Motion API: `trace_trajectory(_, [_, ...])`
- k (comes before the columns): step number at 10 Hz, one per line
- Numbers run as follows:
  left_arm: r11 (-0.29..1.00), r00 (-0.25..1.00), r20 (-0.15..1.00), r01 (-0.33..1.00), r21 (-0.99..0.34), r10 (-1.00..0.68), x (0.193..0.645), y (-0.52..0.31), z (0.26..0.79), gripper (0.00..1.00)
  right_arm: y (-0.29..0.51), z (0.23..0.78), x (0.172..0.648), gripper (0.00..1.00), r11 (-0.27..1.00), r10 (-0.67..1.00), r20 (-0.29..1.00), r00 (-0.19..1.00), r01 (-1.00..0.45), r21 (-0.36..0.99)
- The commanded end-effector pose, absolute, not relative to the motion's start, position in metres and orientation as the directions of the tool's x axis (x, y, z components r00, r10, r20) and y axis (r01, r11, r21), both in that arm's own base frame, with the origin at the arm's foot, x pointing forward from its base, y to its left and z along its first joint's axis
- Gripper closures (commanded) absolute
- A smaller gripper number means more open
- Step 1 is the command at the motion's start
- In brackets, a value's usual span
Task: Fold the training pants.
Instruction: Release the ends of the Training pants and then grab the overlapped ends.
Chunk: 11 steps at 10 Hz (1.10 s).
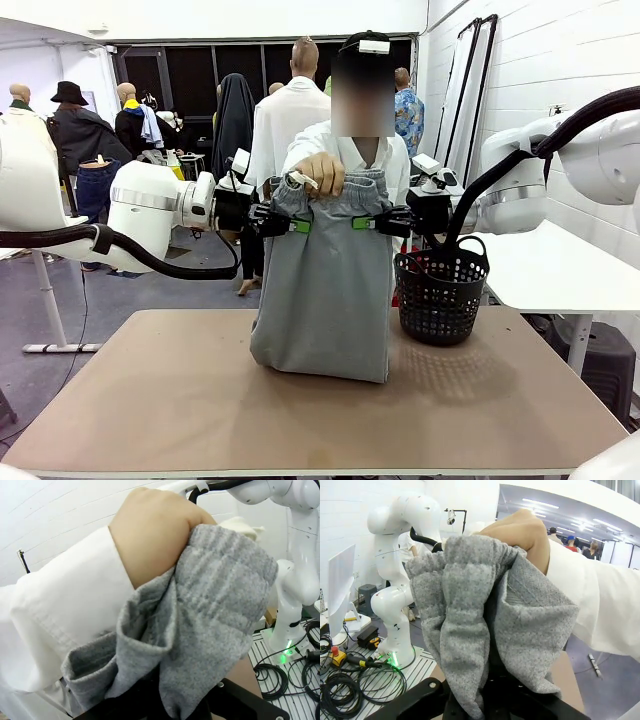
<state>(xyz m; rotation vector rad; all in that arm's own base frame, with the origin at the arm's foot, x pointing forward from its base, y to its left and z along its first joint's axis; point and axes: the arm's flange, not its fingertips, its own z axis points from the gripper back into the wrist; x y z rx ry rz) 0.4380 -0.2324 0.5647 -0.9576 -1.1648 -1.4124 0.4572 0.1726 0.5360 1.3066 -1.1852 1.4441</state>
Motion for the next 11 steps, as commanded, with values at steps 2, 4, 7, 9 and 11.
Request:
trace_trajectory(2, [0.001, -0.169, 0.966, 0.985, 0.173, -0.195, 0.4344, -0.2325, 0.5657, 1.0, 0.1733, 0.538, 0.456, 1.0, -0.204, -0.023, 0.994, -0.106, -0.973, -0.109])
trace_trajectory(4, [0.001, -0.169, 0.966, 0.985, 0.173, -0.195, 0.4344, -0.2325, 0.5657, 1.0, 0.1733, 0.538, 0.456, 1.0, -0.204, -0.023, 0.994, -0.106, -0.973, -0.109])
trace_trajectory(7, [0.001, -0.169, 0.966, 0.985, 0.173, -0.195, 0.4344, -0.2325, 0.5657, 1.0, 0.1733, 0.538, 0.456, 1.0, -0.204, -0.023, 0.994, -0.106, -0.973, -0.109])
trace_trajectory(9, [0.001, -0.169, 0.966, 0.985, 0.173, -0.195, 0.4344, -0.2325, 0.5657, 1.0, 0.1733, 0.538, 0.456, 1.0, -0.204, -0.023, 0.994, -0.106, -0.973, -0.109])
trace_trajectory(11, [0.001, -0.169, 0.966, 0.985, 0.173, -0.195, 0.4344, -0.2325, 0.5657, 1.0, 0.1733, 0.538, 0.456, 1.0, -0.204, -0.023, 0.994, -0.106, -0.973, -0.109])
